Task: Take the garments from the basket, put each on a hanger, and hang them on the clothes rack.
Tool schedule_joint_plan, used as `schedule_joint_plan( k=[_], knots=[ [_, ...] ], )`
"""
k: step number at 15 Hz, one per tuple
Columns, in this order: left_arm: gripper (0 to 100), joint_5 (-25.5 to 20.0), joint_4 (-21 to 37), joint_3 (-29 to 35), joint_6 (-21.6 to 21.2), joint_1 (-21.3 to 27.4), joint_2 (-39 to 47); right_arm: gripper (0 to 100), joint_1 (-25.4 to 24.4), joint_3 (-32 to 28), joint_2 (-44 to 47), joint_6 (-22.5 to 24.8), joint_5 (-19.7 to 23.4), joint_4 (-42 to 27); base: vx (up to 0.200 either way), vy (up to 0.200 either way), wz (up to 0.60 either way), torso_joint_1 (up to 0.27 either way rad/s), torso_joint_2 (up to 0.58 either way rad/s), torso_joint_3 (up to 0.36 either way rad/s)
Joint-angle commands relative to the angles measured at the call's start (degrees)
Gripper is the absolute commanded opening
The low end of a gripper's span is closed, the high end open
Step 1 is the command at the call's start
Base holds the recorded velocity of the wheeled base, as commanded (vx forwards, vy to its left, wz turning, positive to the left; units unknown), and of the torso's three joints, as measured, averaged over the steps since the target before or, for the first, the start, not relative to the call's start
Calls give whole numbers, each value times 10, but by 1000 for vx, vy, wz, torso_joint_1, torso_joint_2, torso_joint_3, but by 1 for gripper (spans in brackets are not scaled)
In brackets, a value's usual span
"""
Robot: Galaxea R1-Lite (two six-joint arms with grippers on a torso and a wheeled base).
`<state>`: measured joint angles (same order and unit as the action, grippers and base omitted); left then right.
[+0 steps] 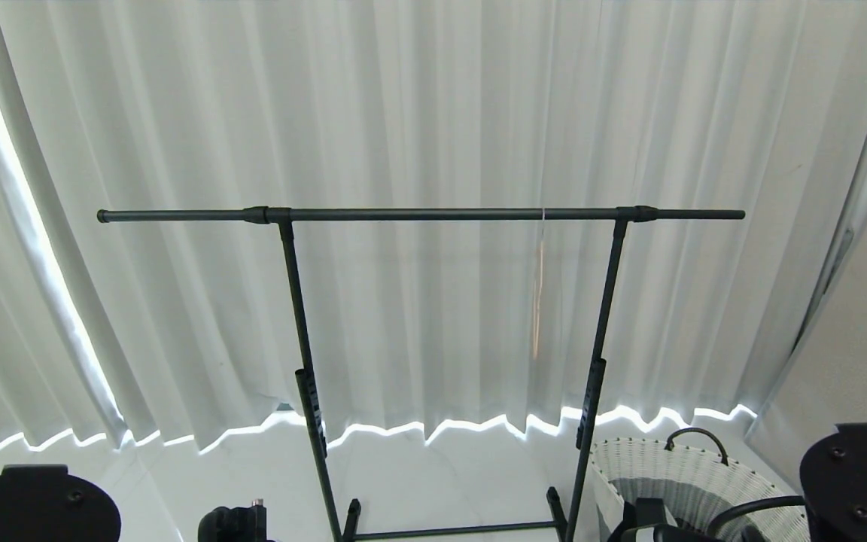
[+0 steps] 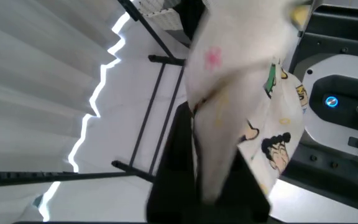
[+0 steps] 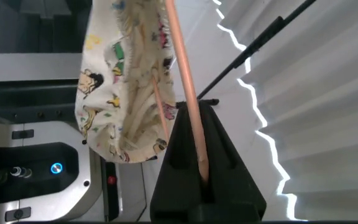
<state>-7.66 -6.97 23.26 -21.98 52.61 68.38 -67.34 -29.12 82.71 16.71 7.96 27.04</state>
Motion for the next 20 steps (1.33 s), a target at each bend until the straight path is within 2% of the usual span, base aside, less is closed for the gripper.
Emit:
schedule_joint_plan(
  k=[1,2,3,5,7,9,12,14,16,18,20],
  knots=[
    [0,1,-1,0,1,-1,0,0,-11,0,3,0,-18,-1,0,0,0,0,0,0],
    [0,1,-1,0,1,-1,0,0,-20,1,5,-2,-39,-1,0,0,0,0,0,0],
    [0,1,-1,0,2,-1,0,100,-24,3,6,-3,-50,-1,0,0,0,0,0,0],
    [0,3,-1,-1,2,-1,-1,100,-22,5,5,-3,-57,-1,0,0,0,0,0,0],
    [0,5,-1,-8,2,-6,-3,100,-10,6,3,-4,-81,-1,0,0,0,0,0,0],
    [0,6,-1,-23,2,-29,-11,100,-4,12,-2,-5,-93,-1,0,0,0,0,0,0],
    [0,6,-2,-30,1,-111,-52,100,-2,32,-4,-14,-93,-1,0,0,0,0,0,0],
    [0,6,-26,-31,3,-148,-77,100,-2,43,6,-65,-93,-1,0,0,0,0,0,0],
    [0,5,-32,-32,3,-152,-102,100,-1,40,26,-132,-93,9,0,0,0,0,0,0],
    [0,3,-32,-31,-1,-152,-133,100,-2,2,83,-238,-122,68,0,0,0,0,0,0],
    [0,3,-32,-27,-2,-152,-149,100,-2,-61,136,-320,-165,79,0,0,0,0,0,0]
  ],
)
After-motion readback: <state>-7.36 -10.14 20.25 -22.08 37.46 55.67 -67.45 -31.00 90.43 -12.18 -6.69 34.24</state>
